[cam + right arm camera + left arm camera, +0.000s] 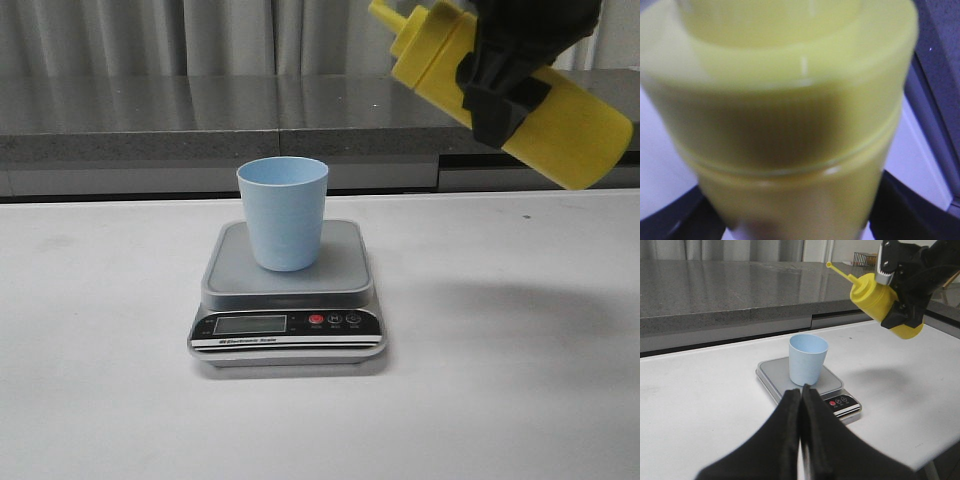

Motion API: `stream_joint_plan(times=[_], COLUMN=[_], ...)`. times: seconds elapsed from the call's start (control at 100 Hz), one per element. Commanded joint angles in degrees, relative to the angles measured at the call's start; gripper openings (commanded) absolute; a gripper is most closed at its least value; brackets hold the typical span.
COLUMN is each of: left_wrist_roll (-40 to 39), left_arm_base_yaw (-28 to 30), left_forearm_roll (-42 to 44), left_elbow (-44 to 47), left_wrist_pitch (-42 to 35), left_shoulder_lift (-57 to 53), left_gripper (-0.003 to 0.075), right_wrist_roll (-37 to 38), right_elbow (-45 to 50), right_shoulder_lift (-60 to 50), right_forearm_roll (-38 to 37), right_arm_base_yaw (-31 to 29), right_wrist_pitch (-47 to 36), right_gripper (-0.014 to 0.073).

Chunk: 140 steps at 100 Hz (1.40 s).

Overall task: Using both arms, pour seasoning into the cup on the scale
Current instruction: 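Lift the yellow bottle with the right gripper and tilt it toward the cup, then hold the bottle nozzle-down above the cup with the right gripper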

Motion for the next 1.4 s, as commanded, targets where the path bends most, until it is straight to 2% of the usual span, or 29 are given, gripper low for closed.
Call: stream_joint_plan(times=[0.0, 0.2, 0.52, 0.64, 0.85, 0.97, 1.23, 1.39], left_wrist_roll=[-0.30, -0.30, -0.30, -0.30, -0.30, -0.30, -0.30, -0.30], left_arm_base_yaw=[0.10, 0.10, 0.10, 0.10, 0.10, 0.10, 0.10, 0.10], left_forearm_roll=[-0.89, -0.89, -0.89, -0.89, -0.89, -0.89, -0.89, -0.89], left_elbow=[-1.39, -1.39, -1.39, -1.39, -1.39, -1.39, -1.39, -1.39], left_wrist_pitch=[-4.41, -4.41, -4.41, -4.41, -4.41, -4.41, -4.41, -4.41], left_shoulder_lift=[-0.79, -0.79, -0.79, -0.79, -0.79, -0.79, -0.79, -0.79], left_gripper=[-0.0020, -0.0020, -0.0020, -0.0020, -0.0020, -0.0020, -0.0020, -0.0020], right_wrist_roll=[-0.61, -0.61, -1.65, -1.97, -7.28, -7.90, -15.70, -17.29], right_elbow=[-3.70, -4.66, -4.66, -4.66, -4.60, -4.60, -4.60, -4.60], right_shoulder_lift=[0.39, 3.81, 4.65, 5.69, 7.53, 7.53, 7.53, 7.53], right_forearm_roll=[-8.00, -19.10, -36.95, -39.56, -42.59, -44.58, -45.36, -47.63], right_arm_base_yaw=[1.76, 4.70, 9.14, 10.56, 12.26, 12.33, 12.38, 12.43], right_wrist_pitch=[0.72, 4.18, 4.48, 4.49, 6.44, 7.16, 8.37, 8.84], right_gripper=[0.0236, 0.0236, 0.0236, 0.0236, 0.0236, 0.0236, 0.0236, 0.0236])
